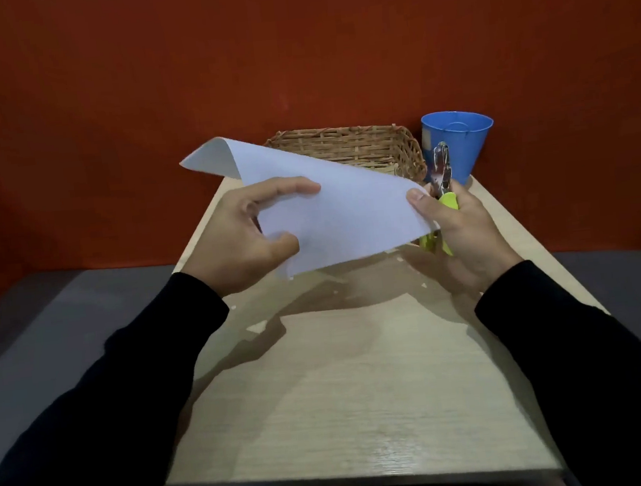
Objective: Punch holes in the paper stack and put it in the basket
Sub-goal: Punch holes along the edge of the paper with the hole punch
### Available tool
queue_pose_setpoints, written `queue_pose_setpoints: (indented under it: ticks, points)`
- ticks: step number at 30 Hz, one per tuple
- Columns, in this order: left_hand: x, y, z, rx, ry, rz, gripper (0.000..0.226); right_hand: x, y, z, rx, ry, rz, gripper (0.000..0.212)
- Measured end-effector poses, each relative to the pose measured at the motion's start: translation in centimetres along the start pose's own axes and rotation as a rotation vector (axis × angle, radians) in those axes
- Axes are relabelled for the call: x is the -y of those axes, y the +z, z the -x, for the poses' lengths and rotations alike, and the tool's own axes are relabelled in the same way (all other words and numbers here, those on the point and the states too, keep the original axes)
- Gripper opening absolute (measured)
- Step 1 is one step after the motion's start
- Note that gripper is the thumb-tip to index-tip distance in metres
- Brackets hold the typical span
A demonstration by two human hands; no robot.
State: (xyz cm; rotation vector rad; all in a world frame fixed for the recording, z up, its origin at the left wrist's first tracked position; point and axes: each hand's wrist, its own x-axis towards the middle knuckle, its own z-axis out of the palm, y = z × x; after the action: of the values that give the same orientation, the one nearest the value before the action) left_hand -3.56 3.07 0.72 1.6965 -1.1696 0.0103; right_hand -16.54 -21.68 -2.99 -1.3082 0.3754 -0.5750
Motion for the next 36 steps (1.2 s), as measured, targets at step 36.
queue_pose_setpoints:
  ticks: [36]
  points:
    - [0.9,0.8,-1.2,-0.373,0.168,-0.089,0.099,1.4,1.3,1.5,-0.162,-0.687,0.465,0.026]
